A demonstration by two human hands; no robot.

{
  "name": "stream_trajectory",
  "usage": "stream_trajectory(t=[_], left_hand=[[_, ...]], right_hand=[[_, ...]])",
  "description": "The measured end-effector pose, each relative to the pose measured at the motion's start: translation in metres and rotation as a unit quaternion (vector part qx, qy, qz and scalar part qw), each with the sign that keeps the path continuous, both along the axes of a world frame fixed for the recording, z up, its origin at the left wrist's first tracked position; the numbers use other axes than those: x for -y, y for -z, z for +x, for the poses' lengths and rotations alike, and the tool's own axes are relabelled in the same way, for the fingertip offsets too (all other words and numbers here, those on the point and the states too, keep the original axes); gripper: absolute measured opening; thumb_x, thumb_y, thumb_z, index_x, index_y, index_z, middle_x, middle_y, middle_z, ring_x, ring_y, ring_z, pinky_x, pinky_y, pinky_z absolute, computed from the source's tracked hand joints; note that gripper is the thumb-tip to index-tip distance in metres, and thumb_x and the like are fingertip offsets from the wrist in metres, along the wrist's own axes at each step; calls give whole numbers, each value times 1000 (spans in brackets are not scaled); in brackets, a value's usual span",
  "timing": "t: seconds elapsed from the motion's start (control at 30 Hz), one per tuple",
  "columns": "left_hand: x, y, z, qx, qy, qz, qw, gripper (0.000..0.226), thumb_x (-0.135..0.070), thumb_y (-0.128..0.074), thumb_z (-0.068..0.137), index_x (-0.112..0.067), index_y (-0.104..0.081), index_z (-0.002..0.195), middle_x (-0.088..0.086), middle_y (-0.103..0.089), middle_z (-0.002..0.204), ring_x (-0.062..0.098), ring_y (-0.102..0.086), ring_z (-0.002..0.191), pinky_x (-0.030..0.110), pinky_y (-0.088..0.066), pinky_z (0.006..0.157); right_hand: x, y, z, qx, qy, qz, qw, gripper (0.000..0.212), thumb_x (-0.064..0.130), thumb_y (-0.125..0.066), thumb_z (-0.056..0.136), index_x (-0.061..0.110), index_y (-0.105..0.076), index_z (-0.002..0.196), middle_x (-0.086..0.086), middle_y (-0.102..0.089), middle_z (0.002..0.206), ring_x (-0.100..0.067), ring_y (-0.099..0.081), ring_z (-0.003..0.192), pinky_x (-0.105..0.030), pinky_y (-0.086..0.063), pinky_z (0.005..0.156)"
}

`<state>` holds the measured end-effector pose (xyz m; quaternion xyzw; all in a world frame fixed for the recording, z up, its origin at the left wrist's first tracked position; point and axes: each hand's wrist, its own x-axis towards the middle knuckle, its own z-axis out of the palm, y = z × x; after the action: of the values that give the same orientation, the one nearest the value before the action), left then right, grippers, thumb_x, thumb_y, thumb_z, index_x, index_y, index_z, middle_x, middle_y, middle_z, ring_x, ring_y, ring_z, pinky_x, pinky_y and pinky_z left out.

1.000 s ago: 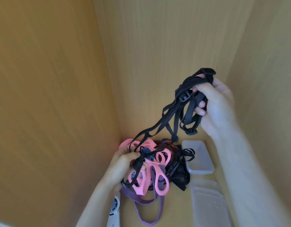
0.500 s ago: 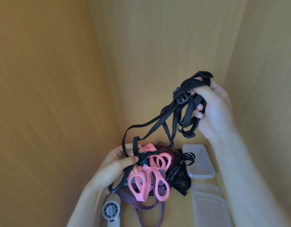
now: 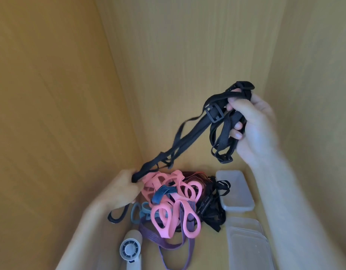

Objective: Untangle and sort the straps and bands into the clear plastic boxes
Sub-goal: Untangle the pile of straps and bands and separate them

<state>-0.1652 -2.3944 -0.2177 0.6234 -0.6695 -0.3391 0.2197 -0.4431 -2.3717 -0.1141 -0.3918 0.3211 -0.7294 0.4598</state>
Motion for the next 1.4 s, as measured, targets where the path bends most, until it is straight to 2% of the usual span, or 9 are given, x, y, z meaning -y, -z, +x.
stream_trajectory(t=[0.1,0.2,0.3,0.53,0.7,0.9,1.1,1.2,1.4], left_hand=[[2,-1,6,-61,-12,5,998,23,1,-45,97,-4,-67,100,23,-66,80,16,-50,47,27,-41,53],[2,-5,6,-187,-10,13,982,30,13,-37,93,11,-63,107,13,-64,71,17,-43,41,23,-36,43],[1,-11,5,-280,32,22,959,28,0,-54,82,13,-63,106,18,-54,69,18,-40,40,22,-35,40],[7,23,7,-158,14,32,987,17,-3,-67,93,-5,-56,106,5,-53,60,17,-43,45,27,-35,45],[4,45,3,-162,-8,40,986,11,-4,-62,97,4,-57,102,9,-64,64,17,-42,43,25,-34,44],[4,48,-6,-166,35,89,981,24,-17,-63,99,-4,-53,81,2,-38,48,16,-35,40,26,-36,48],[-4,55,-21,-363,138,278,879,33,-28,-70,87,-8,-50,71,3,-25,47,14,-29,31,18,-25,34],[-4,60,-32,-477,175,343,790,35,-31,-67,89,-11,-49,67,0,-33,42,14,-35,29,19,-24,32],[-3,51,-57,-568,191,357,717,37,-39,-52,99,-8,-57,79,0,-38,48,13,-39,35,23,-30,38]], right_hand=[[3,1,2,-2,-5,-1,1000,19,0,-53,95,14,-58,83,5,-52,68,-9,-29,47,-20,-17,36],[6,4,4,-1,-6,8,1000,18,1,-54,95,14,-58,83,5,-53,68,-9,-29,47,-20,-17,36],[10,7,6,-5,-9,21,1000,18,1,-54,95,14,-59,82,4,-53,68,-9,-30,47,-21,-16,38],[18,3,-7,-13,11,30,999,19,5,-56,93,15,-56,77,3,-48,69,-8,-27,45,-21,-15,37],[23,-6,-46,12,46,9,999,16,8,-57,89,19,-55,76,6,-44,66,-7,-26,46,-22,-15,39],[22,-3,-56,-58,78,29,995,17,1,-57,92,18,-59,87,4,-49,65,-5,-34,41,-19,-18,36],[37,34,-54,-328,-5,197,924,28,4,-77,82,20,-68,104,5,-69,89,-6,-62,66,-21,-43,53],[44,58,-52,-341,-43,221,913,32,12,-81,81,19,-68,110,8,-70,104,1,-48,49,-19,-34,45],[36,75,-34,-242,-101,158,952,11,10,-58,97,4,-67,95,-10,-65,88,-12,-43,50,-22,-33,41]])
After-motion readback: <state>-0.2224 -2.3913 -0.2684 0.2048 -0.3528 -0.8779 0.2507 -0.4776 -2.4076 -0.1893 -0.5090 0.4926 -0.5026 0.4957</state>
